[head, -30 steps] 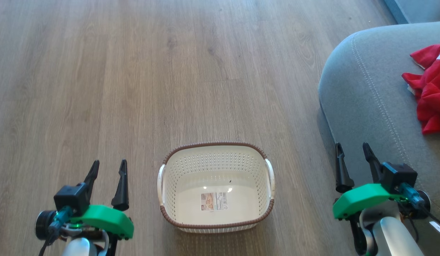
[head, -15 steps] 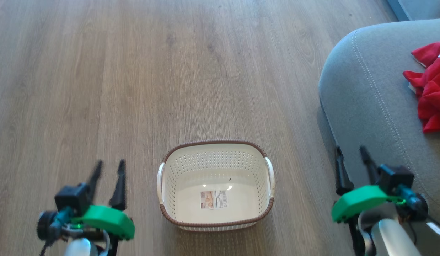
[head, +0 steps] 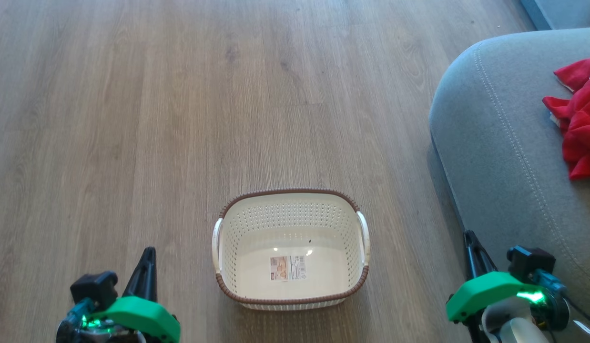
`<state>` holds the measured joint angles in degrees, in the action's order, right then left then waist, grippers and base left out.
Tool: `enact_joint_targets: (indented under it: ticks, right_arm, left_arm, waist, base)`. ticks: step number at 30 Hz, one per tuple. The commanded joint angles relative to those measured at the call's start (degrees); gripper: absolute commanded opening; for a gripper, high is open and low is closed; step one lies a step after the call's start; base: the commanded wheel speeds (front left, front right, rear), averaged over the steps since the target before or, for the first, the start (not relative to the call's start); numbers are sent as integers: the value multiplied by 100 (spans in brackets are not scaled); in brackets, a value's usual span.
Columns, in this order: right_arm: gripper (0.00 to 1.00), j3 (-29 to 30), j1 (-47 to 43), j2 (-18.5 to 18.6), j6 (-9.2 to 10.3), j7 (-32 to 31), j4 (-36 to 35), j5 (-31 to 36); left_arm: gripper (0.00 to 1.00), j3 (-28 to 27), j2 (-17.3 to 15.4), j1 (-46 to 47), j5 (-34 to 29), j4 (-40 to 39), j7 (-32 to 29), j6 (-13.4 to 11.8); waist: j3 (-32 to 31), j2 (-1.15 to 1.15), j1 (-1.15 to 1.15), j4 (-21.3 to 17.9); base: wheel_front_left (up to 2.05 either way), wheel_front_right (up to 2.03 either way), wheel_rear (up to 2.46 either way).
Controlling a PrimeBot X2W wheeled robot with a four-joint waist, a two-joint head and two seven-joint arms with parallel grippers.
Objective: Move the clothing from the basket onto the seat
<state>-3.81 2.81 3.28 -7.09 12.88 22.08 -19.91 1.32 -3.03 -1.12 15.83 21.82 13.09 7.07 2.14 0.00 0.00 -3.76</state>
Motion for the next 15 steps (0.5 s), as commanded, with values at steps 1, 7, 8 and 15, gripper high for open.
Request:
enact_joint_targets:
  ticks: [1, 7, 8, 15]
  right_arm:
    - [0, 41, 215, 29, -4, -27, -215, -183]
    - [0, 71, 222, 42, -6, -110, -246, -574]
    - [0, 76, 222, 44, -6, -124, -251, -639]
    - [0, 121, 229, 57, -8, -239, -294, -1154]
  left_arm:
    - [0, -70, -9, 244, 171, -200, -44, 4]
    - [0, -104, -7, 266, 566, -234, -142, 6]
    - [0, -110, -7, 270, 632, -239, -159, 6]
    - [0, -159, -6, 303, 1157, -281, -292, 9]
  waist:
    - [-3, 0, 0, 5]
    - [-13, 0, 0, 25]
    - [-15, 0, 0, 28]
    - [-28, 0, 0, 54]
  base:
    - [0, 0, 0]
    - [0, 0, 0]
    - [0, 0, 0]
    - [0, 0, 0]
